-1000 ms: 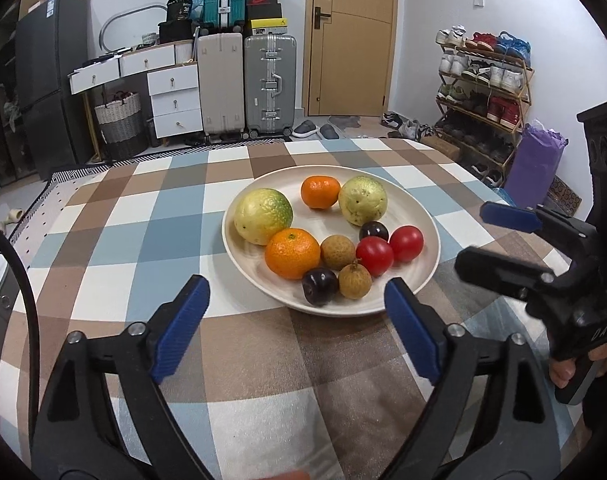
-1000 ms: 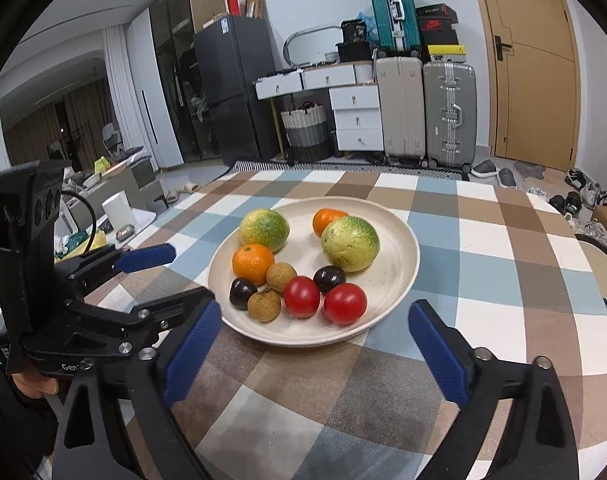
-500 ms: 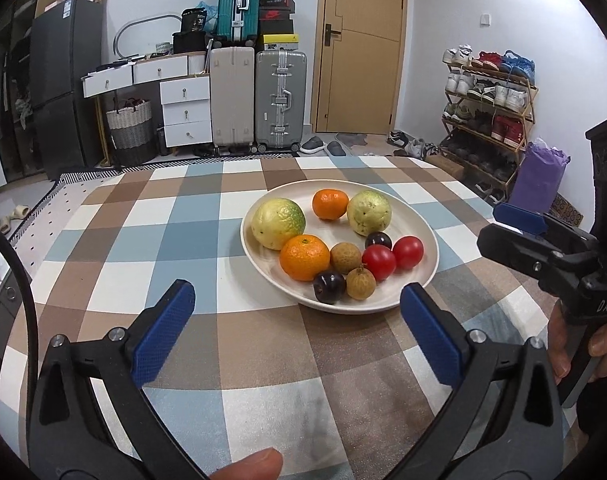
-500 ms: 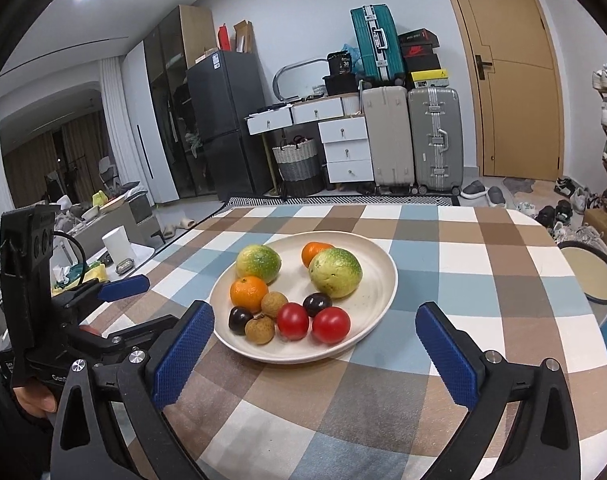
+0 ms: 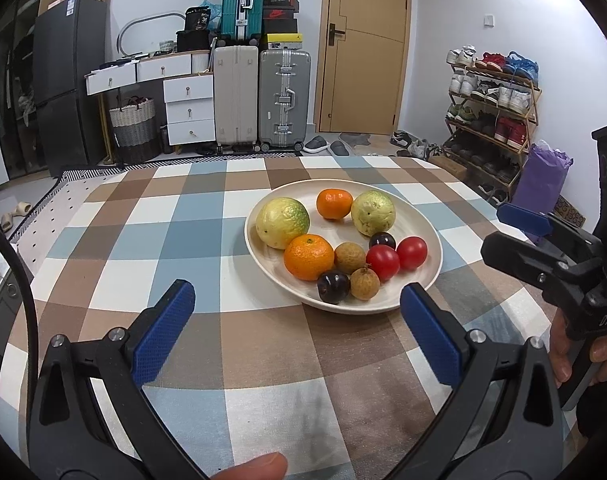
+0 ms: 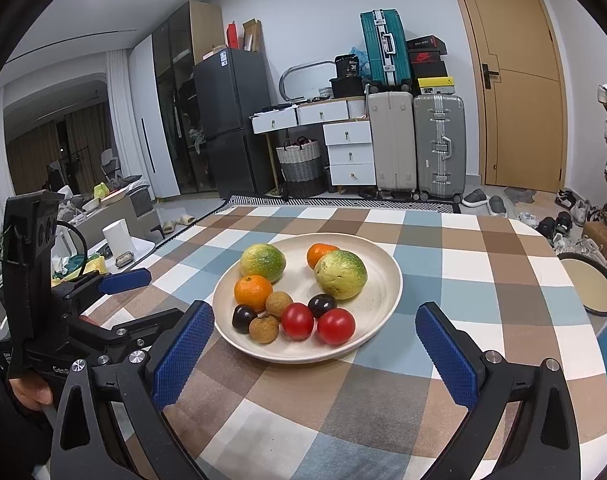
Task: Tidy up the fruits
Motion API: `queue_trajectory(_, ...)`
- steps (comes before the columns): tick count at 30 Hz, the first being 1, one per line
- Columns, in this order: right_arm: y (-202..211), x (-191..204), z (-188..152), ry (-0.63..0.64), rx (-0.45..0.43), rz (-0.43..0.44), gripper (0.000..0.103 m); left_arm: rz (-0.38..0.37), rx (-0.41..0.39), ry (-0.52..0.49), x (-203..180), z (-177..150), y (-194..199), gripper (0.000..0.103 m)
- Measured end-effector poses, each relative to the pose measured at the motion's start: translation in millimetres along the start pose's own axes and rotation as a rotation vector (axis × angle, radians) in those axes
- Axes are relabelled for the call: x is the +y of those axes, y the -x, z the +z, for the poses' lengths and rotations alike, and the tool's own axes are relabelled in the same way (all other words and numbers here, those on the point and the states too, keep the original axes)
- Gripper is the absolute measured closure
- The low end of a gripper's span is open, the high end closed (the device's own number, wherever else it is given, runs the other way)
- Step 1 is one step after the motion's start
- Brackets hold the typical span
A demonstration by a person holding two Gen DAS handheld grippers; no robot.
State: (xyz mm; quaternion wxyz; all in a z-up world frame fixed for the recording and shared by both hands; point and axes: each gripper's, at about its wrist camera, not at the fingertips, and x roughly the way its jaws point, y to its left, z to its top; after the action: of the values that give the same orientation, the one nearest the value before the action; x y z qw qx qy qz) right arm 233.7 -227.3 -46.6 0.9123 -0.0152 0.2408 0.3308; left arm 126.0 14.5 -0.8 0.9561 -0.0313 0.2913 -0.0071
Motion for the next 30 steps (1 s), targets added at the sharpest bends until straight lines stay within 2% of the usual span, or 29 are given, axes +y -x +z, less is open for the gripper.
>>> queue_trajectory(30, -1.1, 6.4, -0.5, 0.027, -0.001, 0.001, 0.0, -0.001, 0.0, -0.002, 0.0, 0.4, -1.4, 0.0)
